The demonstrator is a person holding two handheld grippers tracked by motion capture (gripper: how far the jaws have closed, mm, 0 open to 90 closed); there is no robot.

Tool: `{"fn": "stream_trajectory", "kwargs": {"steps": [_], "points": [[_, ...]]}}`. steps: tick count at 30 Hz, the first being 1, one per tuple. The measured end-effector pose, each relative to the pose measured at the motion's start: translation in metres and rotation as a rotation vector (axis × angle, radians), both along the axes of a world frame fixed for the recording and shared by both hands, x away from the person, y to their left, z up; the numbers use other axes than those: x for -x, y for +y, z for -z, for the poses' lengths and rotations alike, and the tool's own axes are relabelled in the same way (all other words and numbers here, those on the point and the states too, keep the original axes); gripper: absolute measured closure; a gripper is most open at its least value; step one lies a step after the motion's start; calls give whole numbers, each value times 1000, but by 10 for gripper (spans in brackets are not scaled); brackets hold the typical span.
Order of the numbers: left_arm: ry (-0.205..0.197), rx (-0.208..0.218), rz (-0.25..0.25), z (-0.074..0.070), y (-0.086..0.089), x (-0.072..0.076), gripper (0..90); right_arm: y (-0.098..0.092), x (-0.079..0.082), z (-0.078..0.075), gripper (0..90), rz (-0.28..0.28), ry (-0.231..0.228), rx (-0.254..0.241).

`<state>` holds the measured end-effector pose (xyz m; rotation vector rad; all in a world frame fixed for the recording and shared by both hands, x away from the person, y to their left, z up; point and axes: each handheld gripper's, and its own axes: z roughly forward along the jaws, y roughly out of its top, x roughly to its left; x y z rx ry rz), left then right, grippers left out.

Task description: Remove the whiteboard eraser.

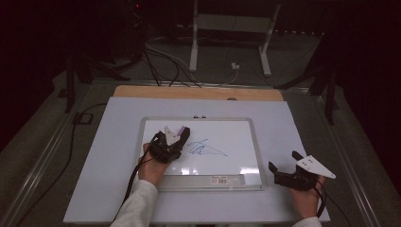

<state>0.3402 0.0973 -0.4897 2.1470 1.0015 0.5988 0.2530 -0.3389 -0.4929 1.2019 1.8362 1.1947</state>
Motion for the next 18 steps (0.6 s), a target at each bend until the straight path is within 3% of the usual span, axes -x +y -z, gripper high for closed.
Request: {"fn": "stream_trajectory", "kwargs": {"steps": [4,6,14,18], "points": [[21,84,8,-3,4,-1,542,0,0,0,1,-1,3,1],[26,96,9,-3,4,-2,541,1,0,0,1,-1,3,2],[-14,39,3,-3,-1,3,614,1,-1,1,1,-1,7,6],[-38,11,43,-4,-12,9,632,1,-1,1,1,0,9,8]]}}
